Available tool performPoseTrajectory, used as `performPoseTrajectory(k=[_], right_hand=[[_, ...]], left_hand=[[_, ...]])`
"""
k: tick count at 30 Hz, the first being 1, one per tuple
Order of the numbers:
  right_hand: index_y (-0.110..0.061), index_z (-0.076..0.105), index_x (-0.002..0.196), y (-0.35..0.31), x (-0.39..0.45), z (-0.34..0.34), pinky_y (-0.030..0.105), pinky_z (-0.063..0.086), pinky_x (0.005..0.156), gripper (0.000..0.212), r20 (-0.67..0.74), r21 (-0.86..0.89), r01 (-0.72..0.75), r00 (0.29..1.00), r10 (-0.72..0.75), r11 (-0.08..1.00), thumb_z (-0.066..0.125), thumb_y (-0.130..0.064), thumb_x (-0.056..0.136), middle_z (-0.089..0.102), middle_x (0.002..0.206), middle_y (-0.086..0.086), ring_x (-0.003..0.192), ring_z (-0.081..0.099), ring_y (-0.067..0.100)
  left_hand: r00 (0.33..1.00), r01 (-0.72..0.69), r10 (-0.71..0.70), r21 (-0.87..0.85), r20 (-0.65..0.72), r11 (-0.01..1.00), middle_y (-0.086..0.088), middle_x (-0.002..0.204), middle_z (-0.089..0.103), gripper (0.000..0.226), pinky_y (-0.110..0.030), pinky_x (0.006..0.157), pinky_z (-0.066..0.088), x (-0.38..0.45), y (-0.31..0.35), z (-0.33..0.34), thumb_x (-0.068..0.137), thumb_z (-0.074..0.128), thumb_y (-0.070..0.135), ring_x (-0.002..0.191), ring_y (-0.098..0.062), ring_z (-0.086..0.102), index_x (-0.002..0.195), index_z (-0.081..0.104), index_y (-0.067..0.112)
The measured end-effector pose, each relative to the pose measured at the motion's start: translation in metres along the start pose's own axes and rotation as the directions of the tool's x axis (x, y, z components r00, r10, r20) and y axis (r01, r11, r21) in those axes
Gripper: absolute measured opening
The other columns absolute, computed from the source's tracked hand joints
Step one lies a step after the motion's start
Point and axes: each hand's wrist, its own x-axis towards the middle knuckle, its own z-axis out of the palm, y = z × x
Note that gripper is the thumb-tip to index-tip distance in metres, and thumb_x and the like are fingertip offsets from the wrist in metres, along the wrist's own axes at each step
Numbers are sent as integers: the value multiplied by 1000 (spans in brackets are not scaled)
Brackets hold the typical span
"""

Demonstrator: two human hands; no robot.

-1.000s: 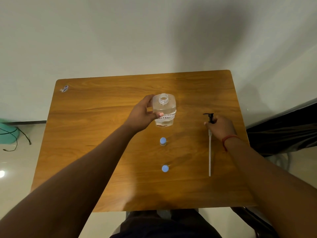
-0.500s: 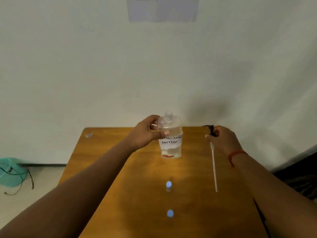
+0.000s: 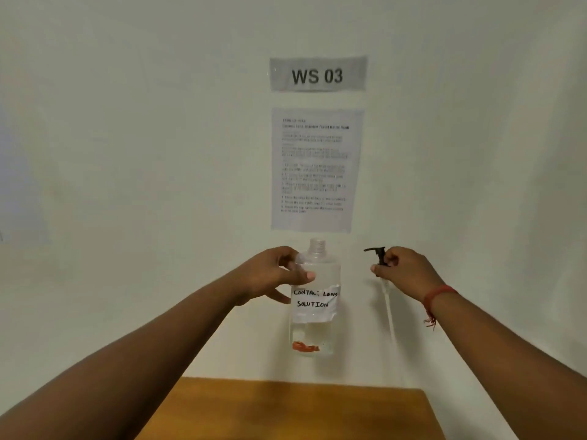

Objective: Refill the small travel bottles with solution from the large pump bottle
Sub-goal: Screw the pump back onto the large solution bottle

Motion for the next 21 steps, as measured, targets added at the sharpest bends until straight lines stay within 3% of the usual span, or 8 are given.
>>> performPoseTrajectory(k=[8, 14, 21], right_hand=[[-10, 64, 88, -86, 40, -85, 33, 48, 73, 27, -110, 33, 102, 989, -98, 994, 75, -34, 83, 69, 90, 3, 84, 64, 24], [-8, 63, 87, -118, 50, -117, 29, 44, 61, 29, -165, 25, 137, 977, -131, 990, 75, -34, 82, 67, 80, 3, 63, 55, 16], [-9, 65, 89, -138, 55, -137, 32, 49, 64, 28, -177, 58, 179, 970, -167, 982, 75, -35, 83, 73, 88, 5, 72, 63, 18]], left_hand=[[994, -84, 86, 31, -65, 996, -4, 112, 76, 41, -51, 81, 64, 4, 77, -51, 88, 78, 34, 104, -22, 74, 123, 63, 17], [989, -128, 132, 53, -71, 990, -4, 111, 76, 43, -47, 76, 65, 9, 107, -67, 87, 79, 34, 101, -21, 75, 123, 63, 17], [985, -160, 164, 73, -58, 985, -2, 111, 76, 43, -41, 71, 64, 12, 119, -68, 87, 78, 35, 99, -18, 75, 123, 62, 18]])
